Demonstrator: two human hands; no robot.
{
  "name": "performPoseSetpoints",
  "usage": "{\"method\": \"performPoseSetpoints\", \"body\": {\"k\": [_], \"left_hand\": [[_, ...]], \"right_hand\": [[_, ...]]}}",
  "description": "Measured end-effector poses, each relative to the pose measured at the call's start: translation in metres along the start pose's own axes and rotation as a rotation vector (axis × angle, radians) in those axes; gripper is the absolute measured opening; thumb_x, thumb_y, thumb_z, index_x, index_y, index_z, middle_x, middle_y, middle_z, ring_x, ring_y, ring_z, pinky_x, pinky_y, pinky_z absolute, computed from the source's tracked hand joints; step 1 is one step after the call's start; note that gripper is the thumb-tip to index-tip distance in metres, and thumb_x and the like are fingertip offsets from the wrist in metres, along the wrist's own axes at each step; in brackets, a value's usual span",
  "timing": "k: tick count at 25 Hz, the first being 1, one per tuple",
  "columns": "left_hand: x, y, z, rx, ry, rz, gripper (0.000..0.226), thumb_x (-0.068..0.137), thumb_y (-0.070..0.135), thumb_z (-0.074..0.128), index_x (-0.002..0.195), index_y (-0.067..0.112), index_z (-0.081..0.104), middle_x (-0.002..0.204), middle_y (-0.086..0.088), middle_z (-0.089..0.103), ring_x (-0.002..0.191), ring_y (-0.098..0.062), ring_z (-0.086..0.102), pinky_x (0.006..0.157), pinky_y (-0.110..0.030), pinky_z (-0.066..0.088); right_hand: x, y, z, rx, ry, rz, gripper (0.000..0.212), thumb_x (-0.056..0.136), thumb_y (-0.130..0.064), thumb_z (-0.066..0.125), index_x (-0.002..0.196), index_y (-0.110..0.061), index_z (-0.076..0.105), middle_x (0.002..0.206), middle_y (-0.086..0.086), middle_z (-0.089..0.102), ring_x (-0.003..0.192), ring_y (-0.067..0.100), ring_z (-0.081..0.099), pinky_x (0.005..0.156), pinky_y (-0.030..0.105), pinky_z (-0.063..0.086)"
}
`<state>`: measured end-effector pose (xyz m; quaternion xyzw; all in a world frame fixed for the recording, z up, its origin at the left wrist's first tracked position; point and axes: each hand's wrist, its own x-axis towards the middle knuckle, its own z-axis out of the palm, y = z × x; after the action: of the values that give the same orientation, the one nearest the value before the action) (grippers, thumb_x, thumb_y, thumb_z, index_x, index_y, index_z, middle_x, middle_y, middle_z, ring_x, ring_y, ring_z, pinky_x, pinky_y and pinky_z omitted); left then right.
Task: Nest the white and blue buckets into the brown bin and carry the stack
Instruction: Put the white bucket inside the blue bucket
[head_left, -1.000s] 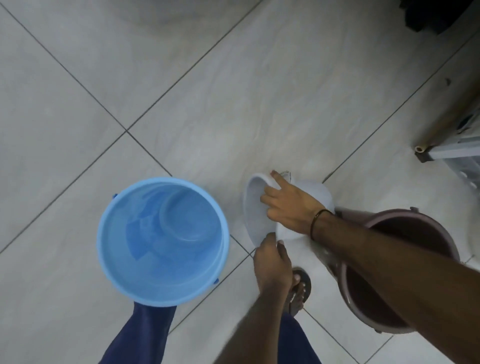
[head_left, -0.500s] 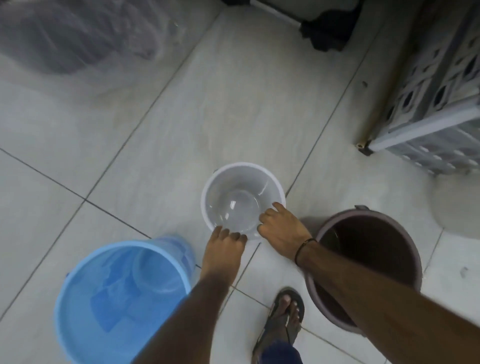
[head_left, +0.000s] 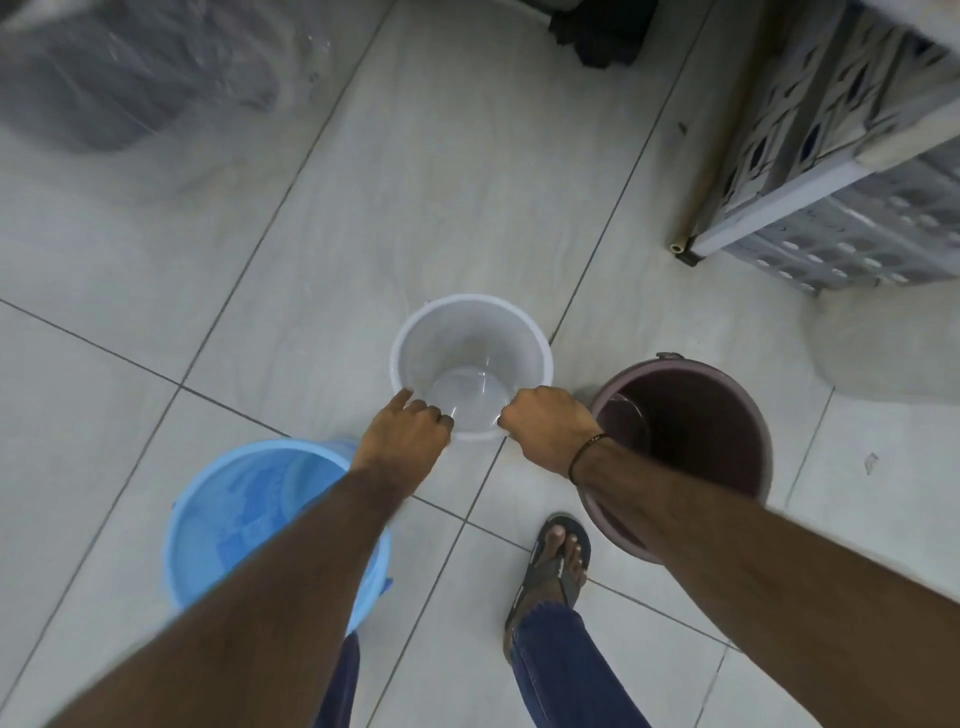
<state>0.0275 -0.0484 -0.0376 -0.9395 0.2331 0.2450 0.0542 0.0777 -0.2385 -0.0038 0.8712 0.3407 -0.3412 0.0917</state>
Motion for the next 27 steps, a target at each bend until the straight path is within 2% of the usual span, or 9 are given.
{"method": "performPoseSetpoints", "body": {"k": [4, 6, 10, 15, 18, 20, 21, 24, 27], "left_hand": [[-0.095, -0.003, -0.124, -0.040, -0.042, -0.024, 0.024, 0.097, 0.016, 0.049, 0.117, 0.015, 0.061, 0.111, -0.006, 0.069, 0.111, -0.028, 0.058, 0.116, -0.042, 0.026], [-0.157, -0.006, -0.174, -0.057, -0.062, -0.069, 0.023, 0.096, 0.017, 0.049, 0.116, 0.015, 0.061, 0.109, -0.005, 0.069, 0.110, -0.028, 0.058, 0.115, -0.043, 0.027], [-0.268, -0.030, -0.209, -0.069, -0.075, -0.165, 0.022, 0.093, 0.012, 0.048, 0.112, 0.015, 0.060, 0.107, -0.005, 0.069, 0.106, -0.028, 0.059, 0.109, -0.041, 0.031], [-0.334, -0.050, -0.127, -0.102, -0.180, -0.224, 0.022, 0.090, 0.010, 0.052, 0.110, 0.017, 0.059, 0.108, -0.001, 0.070, 0.106, -0.025, 0.060, 0.108, -0.037, 0.035], [-0.329, -0.048, -0.043, -0.179, -0.216, -0.224, 0.021, 0.094, 0.010, 0.048, 0.108, 0.017, 0.062, 0.105, -0.002, 0.071, 0.103, -0.026, 0.061, 0.105, -0.038, 0.038], [-0.318, -0.043, -0.001, -0.259, -0.220, -0.240, 0.020, 0.095, 0.011, 0.048, 0.106, 0.017, 0.064, 0.102, -0.003, 0.072, 0.101, -0.026, 0.062, 0.102, -0.039, 0.040], [-0.312, -0.040, 0.019, -0.291, -0.226, -0.243, 0.020, 0.094, 0.011, 0.049, 0.105, 0.017, 0.064, 0.100, -0.004, 0.071, 0.101, -0.027, 0.061, 0.102, -0.040, 0.040], [-0.296, -0.037, 0.067, -0.392, -0.277, -0.245, 0.019, 0.093, 0.010, 0.051, 0.104, 0.017, 0.065, 0.099, -0.003, 0.069, 0.102, -0.027, 0.059, 0.102, -0.038, 0.039], [-0.287, -0.042, 0.085, -0.523, -0.239, -0.261, 0.014, 0.093, 0.019, 0.056, 0.100, 0.014, 0.068, 0.096, -0.004, 0.069, 0.096, -0.026, 0.062, 0.090, -0.037, 0.046]], "right_hand": [[-0.096, -0.039, -0.116, 0.068, 0.002, 0.054, 0.022, 0.088, -0.003, 0.057, 0.101, -0.013, 0.072, 0.100, 0.012, 0.071, 0.091, 0.037, 0.068, 0.073, 0.039, 0.056], [-0.140, -0.072, -0.168, 0.076, 0.050, 0.034, 0.023, 0.087, -0.002, 0.056, 0.099, -0.013, 0.073, 0.097, 0.012, 0.072, 0.089, 0.037, 0.069, 0.071, 0.040, 0.056], [-0.182, -0.154, -0.232, -0.023, 0.087, -0.108, 0.018, 0.086, 0.000, 0.058, 0.092, -0.009, 0.072, 0.092, 0.011, 0.072, 0.084, 0.035, 0.069, 0.067, 0.036, 0.053], [-0.147, -0.241, -0.199, -0.116, 0.005, -0.298, 0.018, 0.083, 0.001, 0.060, 0.089, -0.010, 0.073, 0.090, 0.009, 0.074, 0.086, 0.034, 0.069, 0.068, 0.034, 0.049], [-0.102, -0.269, -0.137, -0.219, -0.110, -0.347, 0.015, 0.072, -0.003, 0.071, 0.072, -0.017, 0.073, 0.073, 0.001, 0.073, 0.067, 0.026, 0.070, 0.056, 0.028, 0.047], [-0.079, -0.278, -0.102, -0.238, -0.091, -0.335, 0.017, 0.057, -0.007, 0.081, 0.056, -0.020, 0.070, 0.056, -0.002, 0.069, 0.052, 0.021, 0.067, 0.048, 0.023, 0.046], [-0.065, -0.281, -0.084, -0.262, -0.086, -0.325, 0.018, 0.057, -0.008, 0.082, 0.056, -0.021, 0.070, 0.055, -0.002, 0.068, 0.052, 0.020, 0.067, 0.048, 0.023, 0.044], [-0.033, -0.289, -0.035, -0.208, -0.244, -0.277, 0.022, 0.080, 0.003, 0.064, 0.081, -0.018, 0.070, 0.081, 0.001, 0.071, 0.074, 0.024, 0.068, 0.059, 0.030, 0.037], [-0.016, -0.293, -0.013, -0.159, -0.223, -0.204, 0.022, 0.087, 0.004, 0.059, 0.094, -0.015, 0.067, 0.093, 0.003, 0.069, 0.084, 0.024, 0.067, 0.063, 0.031, 0.037]]}}
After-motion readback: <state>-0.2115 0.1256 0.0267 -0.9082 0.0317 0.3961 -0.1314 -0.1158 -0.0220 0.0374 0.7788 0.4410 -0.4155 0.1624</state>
